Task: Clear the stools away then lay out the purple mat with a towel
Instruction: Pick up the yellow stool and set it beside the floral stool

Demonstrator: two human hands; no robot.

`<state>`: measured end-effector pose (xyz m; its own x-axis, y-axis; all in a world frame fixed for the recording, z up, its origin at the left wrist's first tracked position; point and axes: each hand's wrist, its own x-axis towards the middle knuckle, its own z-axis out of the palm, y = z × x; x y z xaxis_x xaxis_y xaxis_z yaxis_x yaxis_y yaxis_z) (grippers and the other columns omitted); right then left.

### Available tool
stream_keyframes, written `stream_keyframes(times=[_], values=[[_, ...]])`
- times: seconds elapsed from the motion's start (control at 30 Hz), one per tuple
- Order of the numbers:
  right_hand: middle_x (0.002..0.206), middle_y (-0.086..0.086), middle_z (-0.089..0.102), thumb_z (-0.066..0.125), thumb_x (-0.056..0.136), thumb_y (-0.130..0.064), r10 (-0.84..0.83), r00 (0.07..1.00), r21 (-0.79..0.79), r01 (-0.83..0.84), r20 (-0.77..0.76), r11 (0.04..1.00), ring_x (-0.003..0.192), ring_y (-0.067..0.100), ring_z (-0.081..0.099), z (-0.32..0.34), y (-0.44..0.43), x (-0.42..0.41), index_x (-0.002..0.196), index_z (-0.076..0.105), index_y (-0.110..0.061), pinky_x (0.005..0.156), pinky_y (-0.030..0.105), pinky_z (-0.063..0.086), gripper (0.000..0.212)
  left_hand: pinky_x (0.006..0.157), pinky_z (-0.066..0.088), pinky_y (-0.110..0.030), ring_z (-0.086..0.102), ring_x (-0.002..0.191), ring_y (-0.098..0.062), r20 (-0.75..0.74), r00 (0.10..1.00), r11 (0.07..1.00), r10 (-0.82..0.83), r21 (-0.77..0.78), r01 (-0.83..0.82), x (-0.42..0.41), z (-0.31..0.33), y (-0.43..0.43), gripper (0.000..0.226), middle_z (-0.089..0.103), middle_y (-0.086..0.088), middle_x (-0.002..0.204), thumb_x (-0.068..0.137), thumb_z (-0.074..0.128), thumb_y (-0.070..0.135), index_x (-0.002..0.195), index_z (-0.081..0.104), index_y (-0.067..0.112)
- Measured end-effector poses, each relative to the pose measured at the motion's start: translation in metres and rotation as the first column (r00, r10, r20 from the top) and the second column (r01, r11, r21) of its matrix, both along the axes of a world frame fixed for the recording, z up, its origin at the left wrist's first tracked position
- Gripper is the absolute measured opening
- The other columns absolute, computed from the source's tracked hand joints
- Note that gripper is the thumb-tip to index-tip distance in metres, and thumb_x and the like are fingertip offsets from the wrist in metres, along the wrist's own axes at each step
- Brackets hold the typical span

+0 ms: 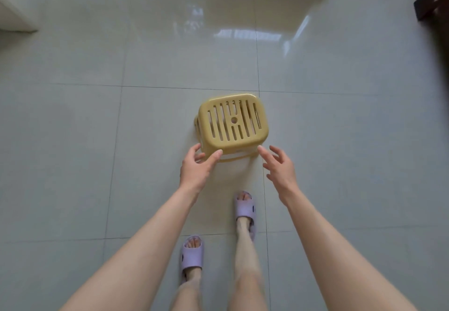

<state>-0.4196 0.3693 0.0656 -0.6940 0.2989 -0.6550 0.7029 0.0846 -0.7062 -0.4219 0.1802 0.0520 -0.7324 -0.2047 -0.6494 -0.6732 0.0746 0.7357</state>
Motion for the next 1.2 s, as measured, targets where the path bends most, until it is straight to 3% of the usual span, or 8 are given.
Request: stream_keyframes(times=[0.43, 0.57, 0.63, 0.73, 0.93, 1.03, 1.2], values=[[0.136, 0.006, 0.053, 0.068, 0.079, -0.051, 0.173, 0.978, -0.068, -0.166, 0.118, 0.984, 0.121, 0.022, 0.052, -0.115, 0.082, -0.152, 0.140, 0.043, -0.019, 0.105, 0.047, 0.040, 0.073, 0.084, 0.037, -0.026, 0.049, 0.102, -0.010, 0.111, 0.983, 0.986, 0.144, -0.095, -0.134, -0.130, -0.106, 0.076, 0.078, 0.048, -0.007, 0.138, 0.076, 0.073, 0.044, 0.141, 0.038, 0.020], [0.145, 0.006, 0.044, 0.069, 0.077, -0.053, 0.223, 0.965, -0.073, -0.215, 0.136, 0.974, 0.129, 0.020, 0.045, -0.160, 0.086, -0.172, 0.142, 0.040, -0.022, 0.106, 0.041, 0.038, 0.078, 0.088, 0.038, -0.030, 0.046, 0.110, -0.011, 0.141, 0.976, 0.980, 0.164, -0.137, -0.145, -0.145, -0.149, 0.075, 0.083, 0.043, -0.004, 0.144, 0.075, 0.072, 0.049, 0.143, 0.034, 0.023], [0.149, 0.004, 0.039, 0.070, 0.075, -0.055, 0.221, 0.966, -0.055, -0.215, 0.138, 0.975, 0.134, 0.019, 0.040, -0.178, 0.087, -0.180, 0.144, 0.037, -0.024, 0.107, 0.038, 0.035, 0.083, 0.098, 0.041, -0.035, 0.047, 0.121, -0.017, 0.157, 0.971, 0.976, 0.183, -0.148, -0.160, -0.150, -0.165, 0.074, 0.088, 0.039, -0.003, 0.148, 0.074, 0.073, 0.050, 0.145, 0.030, 0.022], [0.153, 0.001, 0.033, 0.072, 0.071, -0.058, 0.233, 0.961, -0.038, -0.230, 0.150, 0.972, 0.139, 0.021, 0.034, -0.226, 0.089, -0.198, 0.149, 0.026, -0.024, 0.113, 0.045, 0.031, 0.097, 0.110, 0.034, -0.047, 0.037, 0.135, -0.023, 0.170, 0.962, 0.969, 0.211, -0.169, -0.183, -0.159, -0.211, 0.073, 0.096, 0.031, -0.003, 0.153, 0.072, 0.074, 0.050, 0.148, 0.023, 0.023], [0.150, -0.002, 0.037, 0.077, 0.063, -0.061, 0.243, 0.958, 0.017, -0.249, 0.153, 0.968, 0.132, 0.023, 0.044, -0.298, 0.093, -0.223, 0.151, 0.017, -0.027, 0.110, 0.048, 0.036, 0.112, 0.116, 0.017, -0.049, 0.007, 0.147, -0.021, 0.198, 0.953, 0.946, 0.231, -0.274, -0.172, -0.166, -0.279, 0.070, 0.118, 0.001, 0.003, 0.160, 0.065, 0.073, 0.060, 0.151, -0.003, 0.031], [0.147, 0.000, 0.042, 0.077, 0.061, -0.062, 0.265, 0.954, 0.080, -0.278, 0.144, 0.957, 0.132, 0.024, 0.043, -0.325, 0.095, -0.234, 0.149, 0.022, -0.027, 0.109, 0.051, 0.036, 0.110, 0.115, 0.021, -0.051, 0.013, 0.146, -0.024, 0.197, 0.944, 0.933, 0.265, -0.301, -0.199, -0.168, -0.305, 0.068, 0.121, 0.006, 0.001, 0.160, 0.064, 0.074, 0.060, 0.150, -0.004, 0.031], [0.122, -0.004, 0.058, 0.078, 0.061, -0.060, 0.281, 0.949, 0.134, -0.299, 0.140, 0.945, 0.112, 0.021, 0.056, -0.346, 0.101, -0.242, 0.136, 0.040, -0.027, 0.097, 0.049, 0.048, 0.091, 0.111, 0.029, -0.052, 0.030, 0.139, -0.028, 0.184, 0.937, 0.912, 0.296, -0.346, -0.220, -0.166, -0.326, 0.060, 0.116, 0.027, -0.003, 0.155, 0.062, 0.077, 0.058, 0.151, 0.009, 0.029]])
